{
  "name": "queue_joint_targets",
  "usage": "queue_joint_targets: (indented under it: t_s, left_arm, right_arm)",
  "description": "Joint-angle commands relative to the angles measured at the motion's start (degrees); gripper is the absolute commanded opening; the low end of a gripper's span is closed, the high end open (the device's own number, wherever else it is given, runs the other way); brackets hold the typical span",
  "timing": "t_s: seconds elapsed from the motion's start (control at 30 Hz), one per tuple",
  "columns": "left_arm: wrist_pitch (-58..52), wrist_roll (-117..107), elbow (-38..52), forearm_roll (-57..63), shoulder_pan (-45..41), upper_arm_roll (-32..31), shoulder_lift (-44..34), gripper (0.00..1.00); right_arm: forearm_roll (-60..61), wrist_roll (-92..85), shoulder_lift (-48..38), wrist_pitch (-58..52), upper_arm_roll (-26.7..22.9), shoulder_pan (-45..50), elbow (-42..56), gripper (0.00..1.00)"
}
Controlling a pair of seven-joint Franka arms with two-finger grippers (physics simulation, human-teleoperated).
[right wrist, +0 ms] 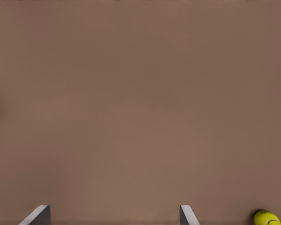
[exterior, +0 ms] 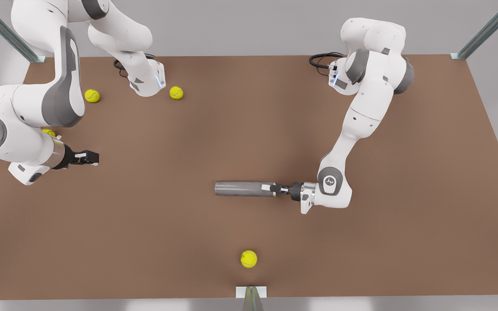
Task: Put the tennis tube upright
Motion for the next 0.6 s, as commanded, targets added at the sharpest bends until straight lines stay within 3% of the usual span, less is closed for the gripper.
queue_joint_targets:
  t_s: [0.0,0.57]
  left_arm:
    - [0.0,0.0,0.0,0.0,0.0,0.0,-0.1,0.23]
    - [-1.1,-0.3,0.0,2.0,0.2,1.2,-2.2,0.21]
  right_arm:
    - [0.0,0.0,0.0,0.0,0.0,0.0,0.0,1.00]
    - [-0.1,-0.1,0.2,-0.4,0.0,0.1,0.1,1.00]
